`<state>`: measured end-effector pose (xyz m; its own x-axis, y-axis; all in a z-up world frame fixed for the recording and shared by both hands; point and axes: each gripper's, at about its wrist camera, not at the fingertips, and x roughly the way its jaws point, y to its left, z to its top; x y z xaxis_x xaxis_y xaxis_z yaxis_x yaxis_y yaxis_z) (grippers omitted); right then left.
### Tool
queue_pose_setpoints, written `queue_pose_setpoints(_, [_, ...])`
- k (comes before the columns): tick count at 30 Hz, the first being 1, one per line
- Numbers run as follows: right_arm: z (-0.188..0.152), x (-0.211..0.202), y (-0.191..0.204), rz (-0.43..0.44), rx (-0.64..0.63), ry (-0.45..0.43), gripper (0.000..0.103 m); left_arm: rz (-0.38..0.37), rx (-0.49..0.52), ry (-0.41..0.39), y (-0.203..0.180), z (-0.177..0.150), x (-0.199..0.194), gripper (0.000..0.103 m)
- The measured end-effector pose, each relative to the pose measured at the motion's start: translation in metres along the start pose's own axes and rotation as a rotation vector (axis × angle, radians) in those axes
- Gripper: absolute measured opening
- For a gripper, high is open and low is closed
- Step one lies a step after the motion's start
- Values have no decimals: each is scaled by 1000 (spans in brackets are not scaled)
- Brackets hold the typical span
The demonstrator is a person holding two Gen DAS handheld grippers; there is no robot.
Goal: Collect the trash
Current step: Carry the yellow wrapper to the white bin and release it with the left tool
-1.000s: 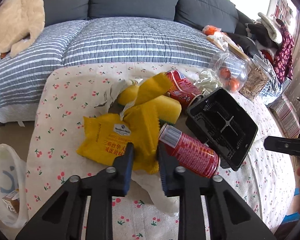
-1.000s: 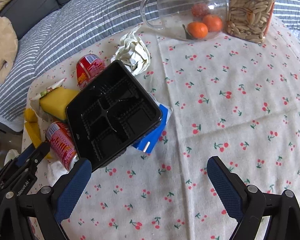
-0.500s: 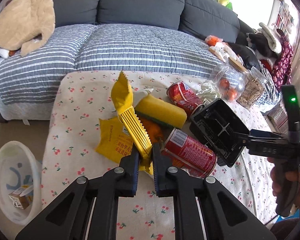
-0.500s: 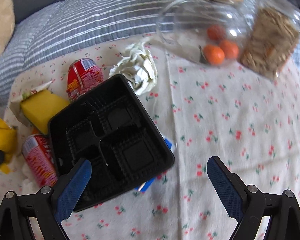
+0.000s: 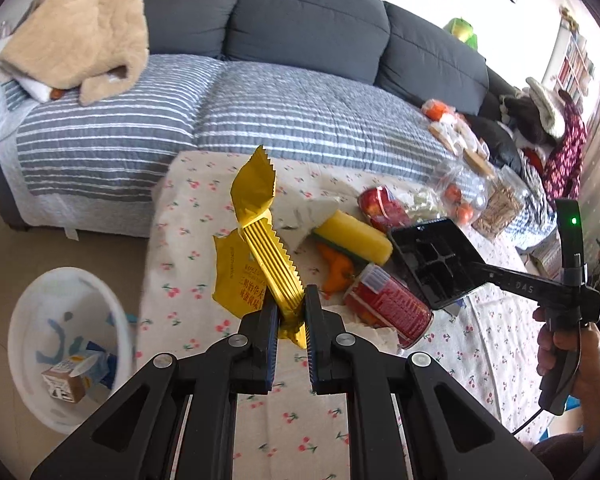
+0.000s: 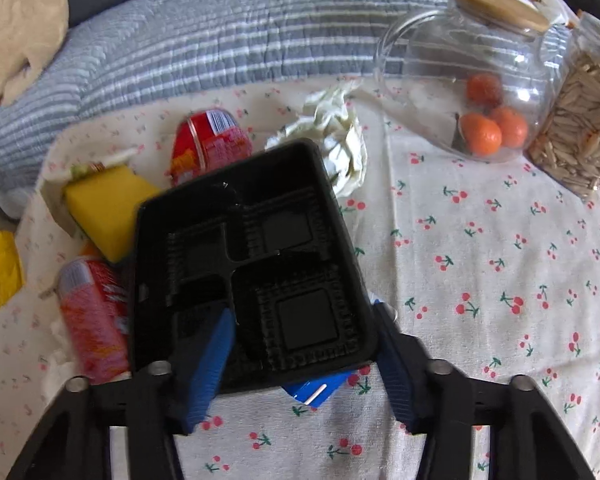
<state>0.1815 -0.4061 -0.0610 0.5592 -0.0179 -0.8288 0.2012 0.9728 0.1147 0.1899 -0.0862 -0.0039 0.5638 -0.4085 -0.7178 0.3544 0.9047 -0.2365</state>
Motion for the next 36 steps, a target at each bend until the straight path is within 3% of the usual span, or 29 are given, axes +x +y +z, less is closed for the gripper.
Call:
queue_pose_setpoints(1, [1, -4, -2, 3, 13, -3, 26, 3, -4, -6, 4, 0, -4, 13])
queue_pose_setpoints(2, [1, -6, -5, 18, 26, -8, 23, 7, -9, -10, 7, 0, -8, 13])
queue_pose_setpoints(7, [-4, -12, -3, 47, 43, -5, 23, 27, -40, -17, 29, -6, -23, 13])
queue_pose_setpoints(9, [-4, -12, -5, 63, 68, 17, 39, 35, -45, -15, 35, -8, -26, 13])
queue_pose_setpoints(10, [-4, -11, -5, 68, 77, 20, 63, 39, -46, -13, 37, -9, -27, 13])
queue_pose_setpoints(11, [-2, -12, -4, 65, 75, 12, 79, 42, -46, -10, 40, -10, -27, 13])
queue_pose_setpoints(12, [-1, -12, 0, 56, 60, -2, 81, 48, -47, -6, 43, -12, -27, 13])
queue_pose_setpoints(19, [6, 11, 24, -95, -47, 0, 81, 77, -45, 19, 55, -18, -24, 13])
queue_pose_setpoints(21, [6, 17, 21, -110, -42, 3, 79, 82, -46, 26, 59, -19, -24, 13])
queue_pose_setpoints(22, [6, 19, 19, -114, -36, 8, 74, 84, -46, 28, 60, -20, -24, 13])
queue_pose_setpoints(23, [6, 23, 16, -109, -31, 18, 60, 85, -48, 29, 62, -20, -24, 13])
queue_pose_setpoints(27, [5, 20, 10, -95, -3, 23, 58, 87, -58, 21, 69, -19, -30, 13])
queue_pose_setpoints(36, [2, -29, 22, -18, 50, -65, 58, 132, -98, 4, 97, -20, -42, 13])
